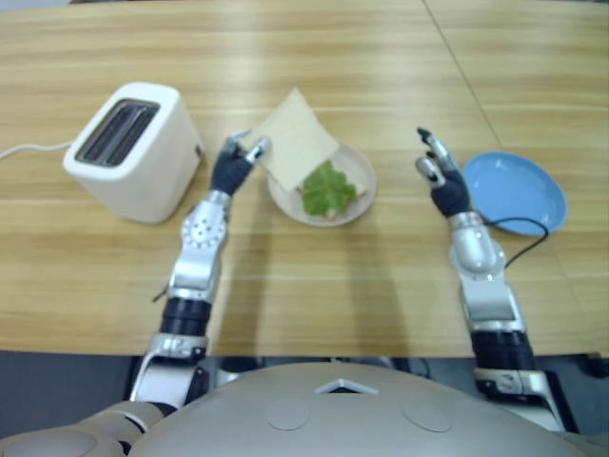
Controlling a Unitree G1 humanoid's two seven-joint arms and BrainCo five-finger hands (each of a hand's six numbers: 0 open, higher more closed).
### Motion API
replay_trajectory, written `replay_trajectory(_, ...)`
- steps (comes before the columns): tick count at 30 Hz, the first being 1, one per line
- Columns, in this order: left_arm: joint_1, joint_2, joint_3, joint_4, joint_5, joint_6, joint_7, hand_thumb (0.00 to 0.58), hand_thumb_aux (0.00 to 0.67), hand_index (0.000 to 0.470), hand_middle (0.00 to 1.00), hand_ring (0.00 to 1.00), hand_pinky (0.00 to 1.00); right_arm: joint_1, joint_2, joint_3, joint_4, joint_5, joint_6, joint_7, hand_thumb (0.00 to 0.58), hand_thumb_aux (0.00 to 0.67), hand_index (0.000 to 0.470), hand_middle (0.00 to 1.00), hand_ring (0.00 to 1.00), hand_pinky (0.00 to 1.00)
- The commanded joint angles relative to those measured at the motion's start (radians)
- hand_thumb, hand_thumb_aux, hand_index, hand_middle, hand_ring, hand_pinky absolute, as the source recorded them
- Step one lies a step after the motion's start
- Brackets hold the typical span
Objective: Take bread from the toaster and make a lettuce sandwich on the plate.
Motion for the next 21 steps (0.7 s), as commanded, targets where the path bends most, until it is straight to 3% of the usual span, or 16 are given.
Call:
replay_trajectory(1,-0.048,-0.037,0.025,0.137,-0.061,-0.031,-0.038,0.580,0.670,0.460,1.00,1.00,1.00,0.010,-0.003,-0.020,0.030,0.008,-0.009,-0.012,0.000,0.000,0.000,0.00,0.00,0.00)
replay_trajectory(12,-0.204,-0.061,0.048,0.464,-0.027,-0.128,-0.002,0.580,0.670,0.460,1.00,1.00,1.00,0.002,-0.001,0.003,0.058,-0.013,-0.020,-0.016,0.000,0.000,0.000,0.00,0.00,0.00)
replay_trajectory(21,-0.260,-0.054,-0.019,0.519,0.086,-0.151,0.057,0.580,0.670,0.460,1.00,1.00,1.00,0.001,-0.005,0.022,0.065,-0.027,-0.022,-0.021,0.000,0.000,0.000,0.00,0.00,0.00)
